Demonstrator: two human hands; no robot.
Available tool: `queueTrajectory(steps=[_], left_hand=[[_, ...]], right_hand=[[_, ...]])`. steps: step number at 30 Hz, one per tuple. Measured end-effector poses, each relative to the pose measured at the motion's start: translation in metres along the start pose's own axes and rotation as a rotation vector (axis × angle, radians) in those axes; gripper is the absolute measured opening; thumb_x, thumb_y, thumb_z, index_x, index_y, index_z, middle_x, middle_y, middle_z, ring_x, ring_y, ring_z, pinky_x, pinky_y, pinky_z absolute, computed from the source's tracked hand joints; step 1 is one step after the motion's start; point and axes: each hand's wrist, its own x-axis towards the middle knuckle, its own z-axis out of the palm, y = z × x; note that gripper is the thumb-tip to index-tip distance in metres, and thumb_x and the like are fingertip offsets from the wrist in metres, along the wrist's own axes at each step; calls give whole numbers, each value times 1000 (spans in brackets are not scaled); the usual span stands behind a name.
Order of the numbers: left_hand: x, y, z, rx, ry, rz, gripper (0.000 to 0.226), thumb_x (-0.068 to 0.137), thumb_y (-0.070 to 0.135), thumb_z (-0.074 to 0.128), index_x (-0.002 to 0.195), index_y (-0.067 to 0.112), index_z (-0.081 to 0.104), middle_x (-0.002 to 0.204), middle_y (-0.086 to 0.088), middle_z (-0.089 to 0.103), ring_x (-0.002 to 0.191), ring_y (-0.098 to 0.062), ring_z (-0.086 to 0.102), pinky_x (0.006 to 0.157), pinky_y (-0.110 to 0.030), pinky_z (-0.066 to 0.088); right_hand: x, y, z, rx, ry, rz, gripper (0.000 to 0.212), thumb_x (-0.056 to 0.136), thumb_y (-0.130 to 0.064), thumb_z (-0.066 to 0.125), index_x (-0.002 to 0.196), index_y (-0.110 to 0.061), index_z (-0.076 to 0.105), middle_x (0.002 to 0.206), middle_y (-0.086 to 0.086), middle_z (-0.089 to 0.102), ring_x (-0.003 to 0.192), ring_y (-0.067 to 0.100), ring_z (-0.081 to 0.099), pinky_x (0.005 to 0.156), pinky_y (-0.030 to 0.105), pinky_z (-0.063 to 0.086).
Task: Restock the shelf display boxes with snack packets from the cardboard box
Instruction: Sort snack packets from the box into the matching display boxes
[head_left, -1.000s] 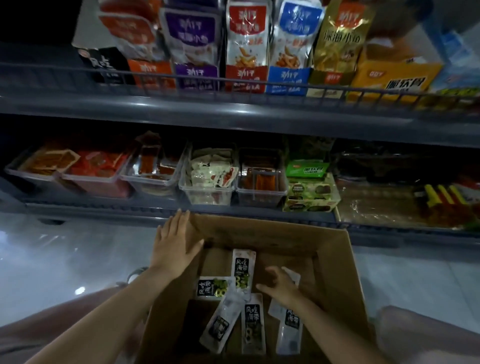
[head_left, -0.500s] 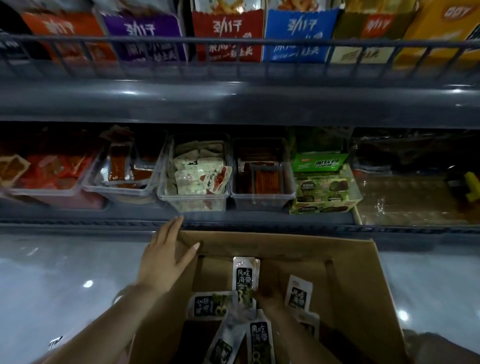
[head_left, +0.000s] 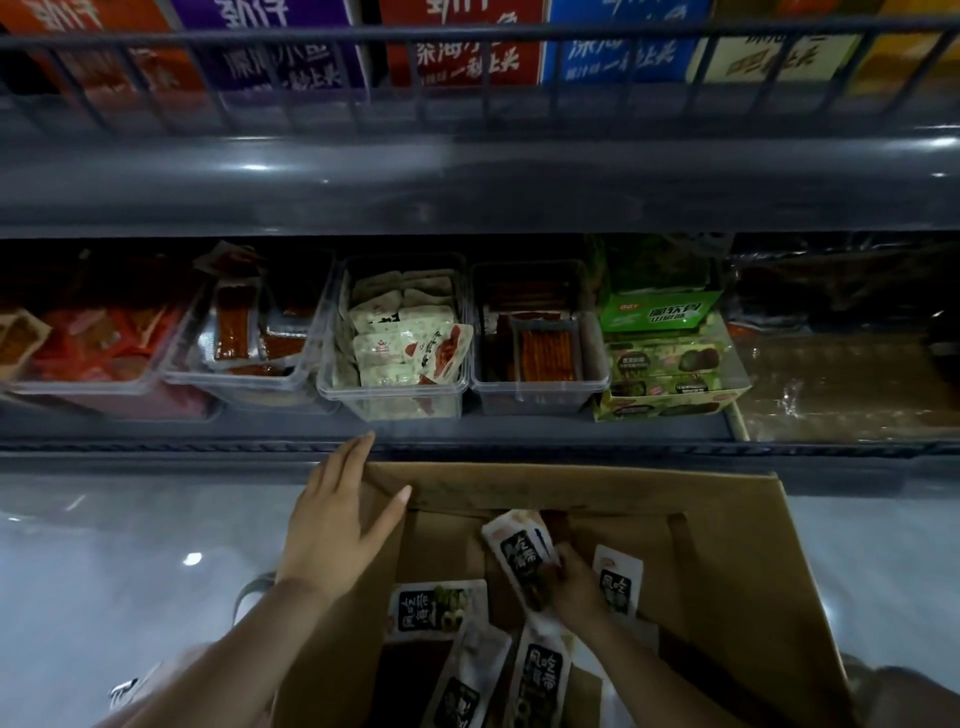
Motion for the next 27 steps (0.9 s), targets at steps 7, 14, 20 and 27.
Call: queueTrajectory(steps=[7,14,20,27], left_hand=[[-3,3,-3,-72,-1,-17,88,80,79,22,151,28,15,153,-2,29,141,-20,28,110,-40,33],[-1,2,-2,-171,12,-28,81,83,69,37,151,30,14,155,1,26,142,-16,24,113,-37,29],[1,-2,-1,-162,6,-11,89,78,80,25,151,31,12,156,1,24,144,-16,20,113,-33,23],[2,-3,0,-139,-1,-14,90,77,81,24,151,30,14,155,1,27,142,-17,25,113,-37,28]], right_hand=[[-3,-21,27,-215,-336,-151,33,100,-25,47,130,-14,57,129,6,59,114,28,57,100,41,46],[1,-51,77,-564,-202,-217,62,99,-26,45,153,-15,15,158,10,16,144,30,21,114,41,24],[-4,-36,98,-513,-45,-138,51,103,-21,34,150,-5,20,147,11,38,126,20,45,105,25,35],[-3,5,49,-235,-7,131,21,96,-27,53,107,-13,63,115,7,65,108,22,60,83,25,44]])
